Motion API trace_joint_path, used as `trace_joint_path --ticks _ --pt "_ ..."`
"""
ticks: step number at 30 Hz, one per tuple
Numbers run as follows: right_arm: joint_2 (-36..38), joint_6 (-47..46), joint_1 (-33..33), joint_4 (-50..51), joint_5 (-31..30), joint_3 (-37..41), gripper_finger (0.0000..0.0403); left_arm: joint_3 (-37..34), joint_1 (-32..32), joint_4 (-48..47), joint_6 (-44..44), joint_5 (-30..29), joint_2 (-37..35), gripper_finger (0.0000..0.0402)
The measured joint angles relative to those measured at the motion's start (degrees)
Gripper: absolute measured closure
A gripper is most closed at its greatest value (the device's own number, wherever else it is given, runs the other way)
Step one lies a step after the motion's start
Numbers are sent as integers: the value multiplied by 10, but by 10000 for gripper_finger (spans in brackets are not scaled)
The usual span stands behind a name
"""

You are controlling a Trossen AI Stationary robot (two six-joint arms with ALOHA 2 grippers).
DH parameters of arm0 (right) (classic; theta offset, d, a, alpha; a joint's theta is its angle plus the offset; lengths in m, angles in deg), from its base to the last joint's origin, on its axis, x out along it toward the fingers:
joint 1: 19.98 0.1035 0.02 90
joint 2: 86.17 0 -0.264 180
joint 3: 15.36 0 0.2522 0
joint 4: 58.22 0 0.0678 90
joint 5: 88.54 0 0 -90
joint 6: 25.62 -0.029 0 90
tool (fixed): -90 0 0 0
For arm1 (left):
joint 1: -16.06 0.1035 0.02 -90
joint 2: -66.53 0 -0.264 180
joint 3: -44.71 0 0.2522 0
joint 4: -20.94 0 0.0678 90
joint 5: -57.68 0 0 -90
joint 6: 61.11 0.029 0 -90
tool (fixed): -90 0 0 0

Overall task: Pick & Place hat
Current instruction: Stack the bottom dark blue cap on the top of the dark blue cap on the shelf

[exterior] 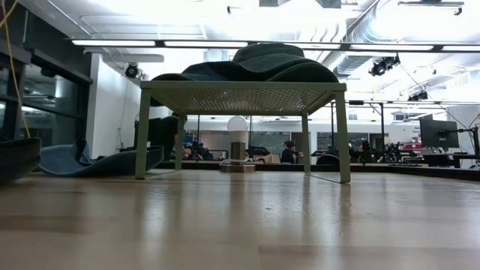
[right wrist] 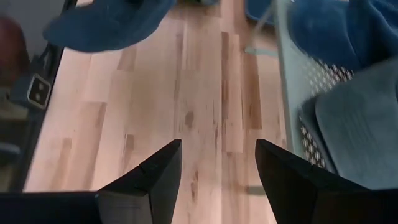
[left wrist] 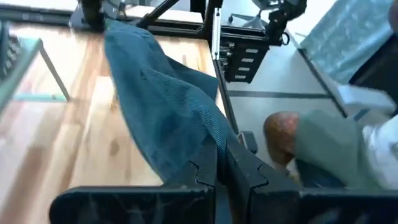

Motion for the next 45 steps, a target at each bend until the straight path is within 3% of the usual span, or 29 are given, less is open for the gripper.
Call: trace_joint_path --ticks 7,13,21,28,37,45 --pt "-43 87 2 -35 1 0 206 0 1 36 125 0 0 396" --pt "-70 105 2 -62 -23 1 206 0 2 74 204 -3 0 396" --pt "-64 114 1 -187 -35 1 206 0 2 73 242 -51 0 396" --pt "-64 109 1 -233 -40 1 206 0 2 71 246 -100 0 396" --pt "-64 41 1 -232 -47 0 206 0 2 58 245 -142 0 396" --pt "-48 -35 2 -211 2 0 206 0 2 21 221 -158 0 396"
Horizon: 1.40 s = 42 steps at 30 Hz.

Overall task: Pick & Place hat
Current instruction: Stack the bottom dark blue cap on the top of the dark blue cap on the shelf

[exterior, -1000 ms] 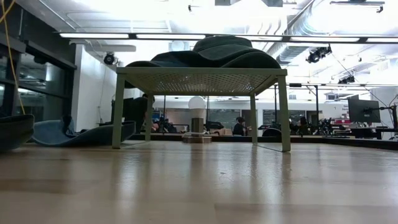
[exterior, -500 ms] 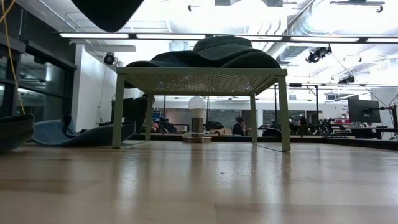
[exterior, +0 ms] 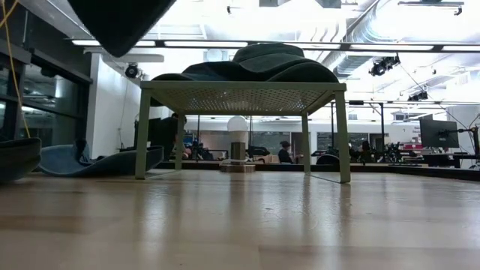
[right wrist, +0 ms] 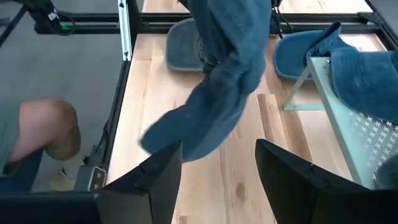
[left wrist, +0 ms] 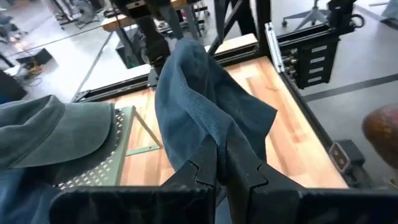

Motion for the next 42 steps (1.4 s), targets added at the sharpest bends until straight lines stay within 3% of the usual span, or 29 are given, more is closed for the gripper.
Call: trace_joint_path --ticks 6,13,35,42 --pt "3 3 0 -14 -10 0 206 0 0 4 4 -28 0 396" --pt "-1 10 -11 -20 -62 0 206 0 0 4 10 -29 0 396" --pt "-13 39 -43 -80 -30 0 207 0 0 51 84 -34 0 396" --pt "-13 53 -42 -85 -16 0 256 0 0 51 84 -32 0 396"
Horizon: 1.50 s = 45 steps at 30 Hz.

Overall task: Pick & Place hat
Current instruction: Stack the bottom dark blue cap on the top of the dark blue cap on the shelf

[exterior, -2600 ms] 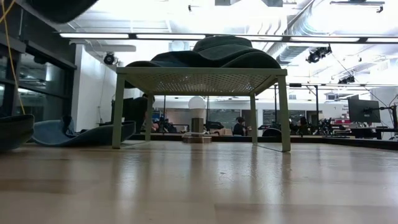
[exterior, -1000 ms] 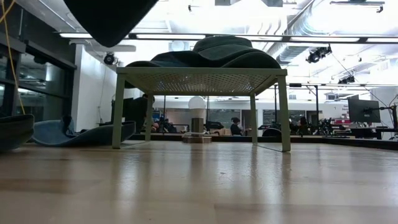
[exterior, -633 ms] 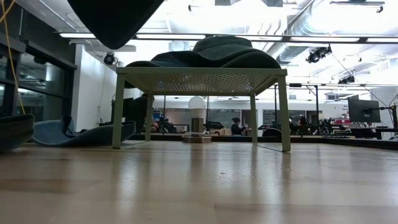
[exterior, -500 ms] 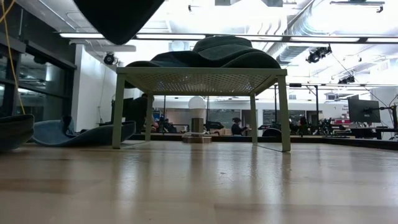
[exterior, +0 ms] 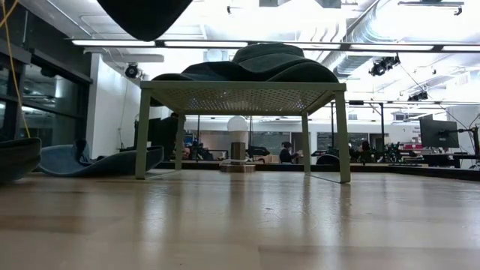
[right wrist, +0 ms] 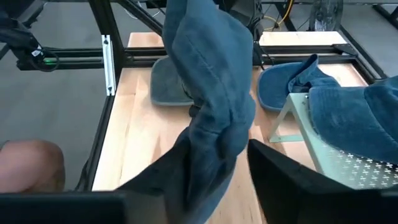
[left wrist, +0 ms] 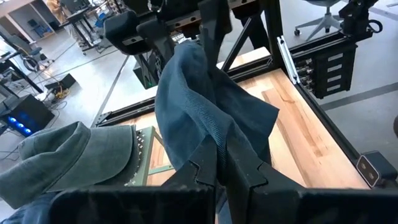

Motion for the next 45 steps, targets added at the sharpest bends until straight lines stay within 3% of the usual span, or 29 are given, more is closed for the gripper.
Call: trace_joint_path --ticks 10,18,28,32,37,45 --pt "0 33 0 -1 27 0 395 0 0 -1 0 1 0 395" --pt "0 42 0 6 21 0 400 0 0 -1 -9 -35 0 356" --pt "0 32 1 31 15 0 402 0 0 7 -5 -60 0 214" --pt "0 33 1 31 13 0 402 0 0 28 -5 -68 0 182" --pt "0 99 1 35 73 0 402 0 0 50 -5 -25 0 178" --pt "0 324 23 32 186 0 402 0 0 45 -11 -12 16 177"
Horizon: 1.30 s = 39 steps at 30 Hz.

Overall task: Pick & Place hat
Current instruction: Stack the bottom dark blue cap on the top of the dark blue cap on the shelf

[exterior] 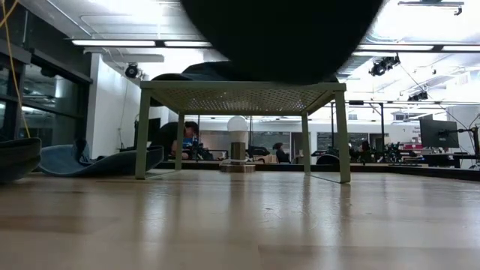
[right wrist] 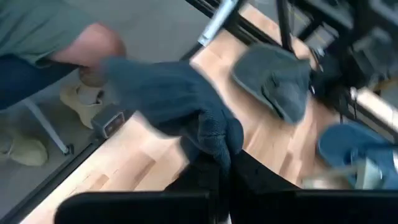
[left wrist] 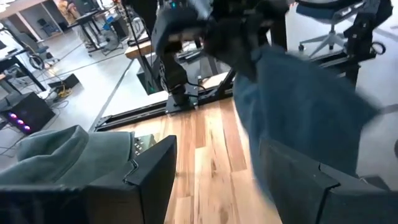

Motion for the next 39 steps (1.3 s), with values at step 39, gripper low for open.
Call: trace_joint_path --ticks 39 --pt "0 154 -60 -28 36 0 403 0 169 160 -43 284 152 147"
